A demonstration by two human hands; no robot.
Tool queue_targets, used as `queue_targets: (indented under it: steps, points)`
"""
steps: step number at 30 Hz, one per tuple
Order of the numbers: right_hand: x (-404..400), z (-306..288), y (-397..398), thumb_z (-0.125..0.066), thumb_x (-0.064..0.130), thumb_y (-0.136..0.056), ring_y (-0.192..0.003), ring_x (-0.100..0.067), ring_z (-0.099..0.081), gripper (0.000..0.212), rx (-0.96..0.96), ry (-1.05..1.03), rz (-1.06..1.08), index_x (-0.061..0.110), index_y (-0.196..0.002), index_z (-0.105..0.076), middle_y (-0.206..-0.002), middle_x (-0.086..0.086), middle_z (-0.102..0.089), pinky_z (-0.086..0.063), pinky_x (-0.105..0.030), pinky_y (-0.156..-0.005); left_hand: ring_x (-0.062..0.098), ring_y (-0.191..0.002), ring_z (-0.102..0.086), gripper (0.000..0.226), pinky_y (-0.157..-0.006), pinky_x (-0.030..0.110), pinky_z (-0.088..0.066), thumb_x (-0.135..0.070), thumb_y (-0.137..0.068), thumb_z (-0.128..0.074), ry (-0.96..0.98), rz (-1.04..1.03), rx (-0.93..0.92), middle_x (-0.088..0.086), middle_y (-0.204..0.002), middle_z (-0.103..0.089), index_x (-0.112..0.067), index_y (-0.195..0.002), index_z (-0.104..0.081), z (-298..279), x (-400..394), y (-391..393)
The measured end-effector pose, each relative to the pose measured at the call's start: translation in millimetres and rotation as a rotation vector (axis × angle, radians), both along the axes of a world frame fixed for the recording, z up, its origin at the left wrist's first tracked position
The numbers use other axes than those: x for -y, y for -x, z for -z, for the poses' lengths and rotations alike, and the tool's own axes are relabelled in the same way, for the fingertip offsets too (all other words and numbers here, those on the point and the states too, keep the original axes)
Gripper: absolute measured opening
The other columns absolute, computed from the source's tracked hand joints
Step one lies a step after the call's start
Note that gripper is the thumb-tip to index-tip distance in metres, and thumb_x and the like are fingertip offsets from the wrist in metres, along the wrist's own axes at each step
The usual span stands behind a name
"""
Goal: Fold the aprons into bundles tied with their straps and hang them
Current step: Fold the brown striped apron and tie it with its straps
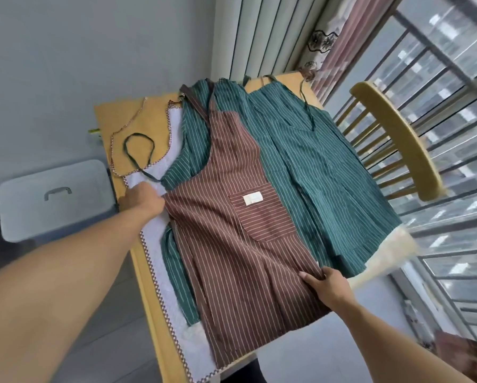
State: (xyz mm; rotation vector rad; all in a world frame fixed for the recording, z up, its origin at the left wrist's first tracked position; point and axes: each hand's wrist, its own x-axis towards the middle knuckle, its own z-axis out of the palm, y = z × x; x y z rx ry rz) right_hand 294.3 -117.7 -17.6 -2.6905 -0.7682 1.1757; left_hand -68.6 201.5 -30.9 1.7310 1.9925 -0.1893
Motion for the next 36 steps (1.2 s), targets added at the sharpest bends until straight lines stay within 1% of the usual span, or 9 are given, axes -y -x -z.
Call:
queue_targets:
  steps: [3,6,9,13,16,25,28,33,36]
  points:
    - [5,4,3,-0.075,0.051,-0.086,-0.084,-0.019,-0.073,0.047,-0.029,-0.027,0.008,0.015,-0.115,-0.069,-0.097,0.002,-0.075,-0.062,-0.041,-0.079,0.029,-0.124,-0.050,0.039,-0.107,0.045,-0.039,-0.028,-0.088,-0.073,-0.341,0.229,0.116,0.006,-0.129,-0.058,-0.020,-0.123,-0.060,-7,39,-17]
    - [8,6,2,-0.075,0.042,-0.089,-0.083,-0.020,-0.073,0.040,-0.042,-0.018,0.008,0.012,-0.114,-0.070,-0.095,0.000,-0.075,-0.063,-0.041,-0.079,0.020,-0.107,-0.055,0.037,-0.097,0.040,-0.049,-0.035,-0.087,-0.074,-0.393,0.291,0.291,-0.003,-0.116,-0.056,-0.022,-0.116,-0.055,-9,92,-38]
    - [9,5,1,-0.075,0.043,-0.089,-0.079,-0.020,-0.073,0.040,-0.021,-0.001,0.013,0.011,-0.112,-0.070,-0.094,-0.002,-0.076,-0.063,-0.040,-0.076,0.020,-0.092,-0.059,0.044,-0.074,0.039,-0.054,-0.037,-0.086,-0.077,-0.212,-0.153,0.434,-0.003,-0.117,-0.053,-0.026,-0.114,-0.045,-5,138,-50]
    - [7,-3,4,-0.072,0.043,-0.092,-0.078,-0.018,-0.070,0.041,-0.003,0.030,0.009,0.009,-0.115,-0.069,-0.092,-0.003,-0.074,-0.053,-0.026,-0.058,0.021,-0.081,-0.059,0.048,-0.070,0.034,-0.049,-0.038,-0.088,-0.077,0.122,-0.441,0.431,0.003,-0.114,-0.059,-0.017,-0.120,-0.048,-1,176,-49]
    - [4,-6,7,-0.071,0.043,-0.093,-0.076,-0.016,-0.067,0.046,0.001,0.038,0.008,0.007,-0.121,-0.066,-0.093,-0.004,-0.072,-0.047,-0.023,-0.054,0.025,-0.091,-0.070,0.045,-0.075,0.037,-0.058,-0.042,-0.091,-0.074,0.446,-0.328,0.407,0.011,-0.106,-0.069,-0.012,-0.121,-0.058,4,191,-49]
    - [0,-14,10,-0.061,0.031,-0.101,-0.092,-0.023,-0.066,0.042,0.006,0.034,0.047,0.008,-0.135,-0.057,-0.106,-0.005,-0.066,-0.055,-0.035,-0.085,0.021,-0.069,-0.077,0.031,-0.035,0.019,-0.037,-0.009,-0.105,-0.053,0.799,-0.296,0.393,0.019,-0.134,-0.064,0.001,-0.134,-0.057,-17,203,-40]
    - [1,-11,9,-0.063,0.031,-0.100,-0.094,-0.023,-0.068,0.037,-0.020,0.053,0.039,0.009,-0.130,-0.061,-0.107,-0.005,-0.068,-0.059,-0.037,-0.089,0.021,-0.070,-0.074,0.041,-0.036,0.019,-0.035,-0.015,-0.110,-0.036,0.844,-0.274,0.405,0.017,-0.124,-0.068,-0.001,-0.147,-0.043,-22,205,-35]
    - [10,-5,6,-0.067,0.033,-0.097,-0.092,-0.022,-0.069,0.046,-0.049,0.033,0.078,0.010,-0.136,-0.058,-0.115,-0.006,-0.069,-0.060,-0.039,-0.088,0.019,-0.072,-0.077,0.041,-0.043,0.022,-0.042,-0.031,-0.098,-0.068,0.948,-0.229,0.422,0.011,-0.120,-0.061,-0.006,-0.123,-0.049,-19,217,-38]
    - [12,-9,10,-0.069,0.027,-0.096,-0.093,-0.022,-0.070,0.043,-0.071,0.002,0.084,0.010,-0.134,-0.057,-0.114,-0.007,-0.070,-0.060,-0.037,-0.087,0.018,-0.068,-0.075,0.041,-0.056,0.028,-0.058,-0.028,-0.100,-0.064,0.960,0.030,0.220,0.014,-0.104,-0.075,0.004,-0.125,-0.056,-15,225,-38]
